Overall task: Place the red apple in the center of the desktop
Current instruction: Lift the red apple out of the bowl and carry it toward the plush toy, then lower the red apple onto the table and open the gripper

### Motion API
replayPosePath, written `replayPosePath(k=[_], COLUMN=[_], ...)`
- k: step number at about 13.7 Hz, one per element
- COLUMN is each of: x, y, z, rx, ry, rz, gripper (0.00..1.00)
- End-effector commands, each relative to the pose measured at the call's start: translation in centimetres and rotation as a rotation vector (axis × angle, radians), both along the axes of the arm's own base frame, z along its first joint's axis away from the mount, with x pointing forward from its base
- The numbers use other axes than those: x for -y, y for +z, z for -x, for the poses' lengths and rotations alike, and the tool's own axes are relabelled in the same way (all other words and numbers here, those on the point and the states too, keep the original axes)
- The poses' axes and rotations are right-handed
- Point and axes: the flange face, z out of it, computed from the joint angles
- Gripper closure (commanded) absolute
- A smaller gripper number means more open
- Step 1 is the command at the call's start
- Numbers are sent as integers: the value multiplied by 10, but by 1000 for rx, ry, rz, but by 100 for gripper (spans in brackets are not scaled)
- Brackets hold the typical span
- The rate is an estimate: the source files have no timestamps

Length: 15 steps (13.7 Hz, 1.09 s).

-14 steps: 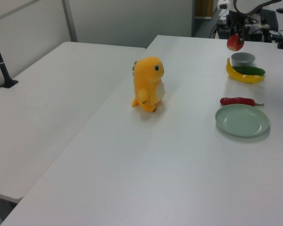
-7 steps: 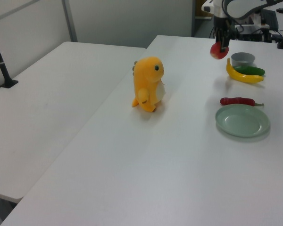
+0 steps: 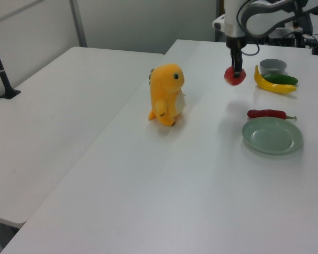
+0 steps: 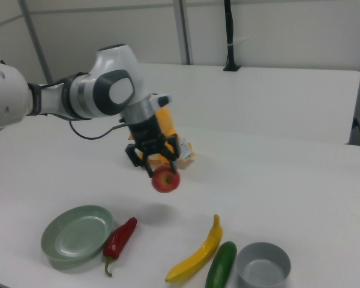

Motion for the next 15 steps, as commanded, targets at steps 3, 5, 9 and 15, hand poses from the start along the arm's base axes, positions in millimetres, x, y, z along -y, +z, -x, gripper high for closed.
replayPosePath(k=[3,5,9,15], x=[-67,-86,-97,-113], y=[-36,-52,-70,-81], z=[2,1,-2,-7], rx=[-37,-48,-65,-18], ry=[-66,-82,-95,-137], rz=[-28,-30,-31,-49], gripper=[54,54,54,54])
